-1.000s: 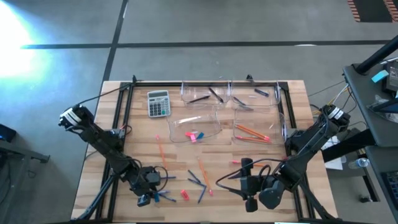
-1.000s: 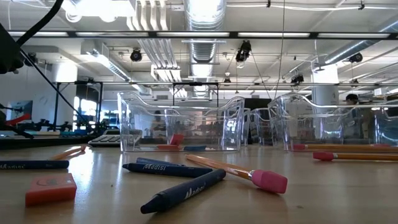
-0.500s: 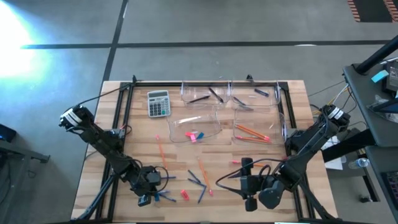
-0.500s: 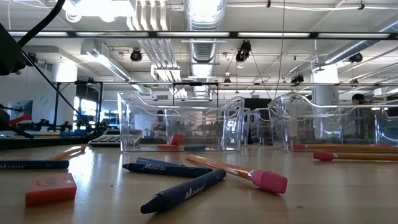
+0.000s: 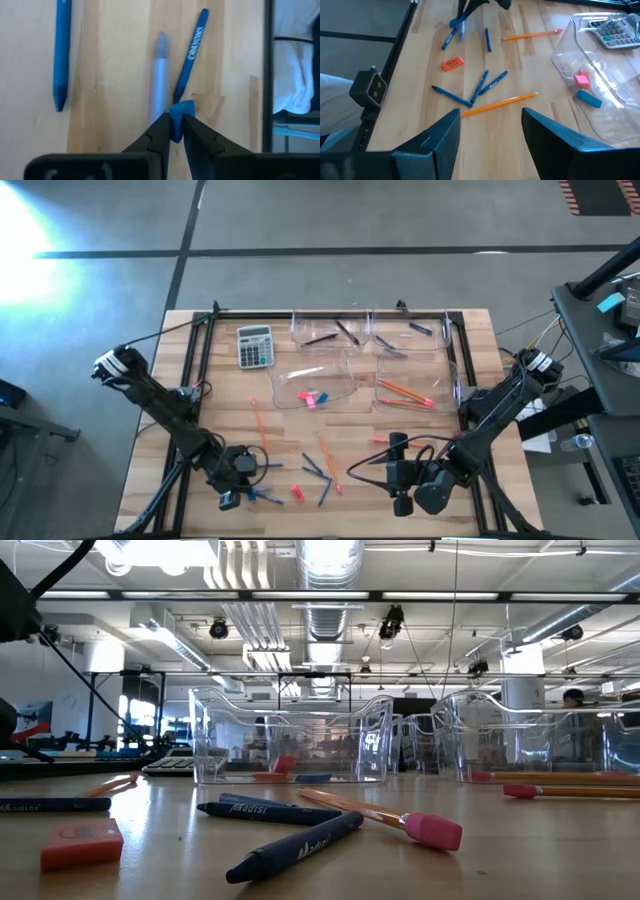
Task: Sort crayons/erasers/pens/pencils in bins
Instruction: Put the blue eraser into the bottom left transparent bin
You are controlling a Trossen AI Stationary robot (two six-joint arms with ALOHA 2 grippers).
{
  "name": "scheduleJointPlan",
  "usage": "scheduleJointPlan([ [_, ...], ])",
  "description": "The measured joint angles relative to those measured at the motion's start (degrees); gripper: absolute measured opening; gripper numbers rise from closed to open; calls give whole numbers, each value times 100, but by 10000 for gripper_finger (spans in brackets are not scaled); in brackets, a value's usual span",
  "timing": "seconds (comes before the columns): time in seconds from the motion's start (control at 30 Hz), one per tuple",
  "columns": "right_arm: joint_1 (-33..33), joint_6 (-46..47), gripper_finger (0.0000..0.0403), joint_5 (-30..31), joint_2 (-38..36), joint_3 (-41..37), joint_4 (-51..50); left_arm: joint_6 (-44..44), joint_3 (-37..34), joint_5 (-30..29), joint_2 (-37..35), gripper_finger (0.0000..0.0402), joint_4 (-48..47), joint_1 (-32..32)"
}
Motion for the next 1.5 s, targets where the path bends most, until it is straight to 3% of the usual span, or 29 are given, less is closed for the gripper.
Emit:
scheduleJointPlan([
  [0.33,0,1,201,0,0,0,39,319,18,-70,-351,7,-58,9],
  [0.4,0,-5,201,0,0,0,53,437,68,-379,-505,7,-215,37],
  [0.6,-2,-322,201,404,0,17,116,1621,339,-2265,-1657,7,-332,668],
  [0.73,-4,-410,201,457,0,72,138,2836,391,-2752,-2500,7,-319,1501],
  [0.83,-4,-424,201,455,0,74,134,3343,391,-2557,-2854,7,-330,2363],
  [0.9,-4,-468,201,455,0,71,134,3586,391,-2051,-2902,7,-297,2994],
  [1.07,-4,-473,201,455,0,57,123,3754,376,-899,-2408,8,161,4142],
  [1.23,-4,-464,201,452,0,46,132,3901,369,-471,-1673,8,616,4572],
  [1.5,-4,-456,201,452,0,-11,131,3871,369,-429,-977,21,996,4787],
])
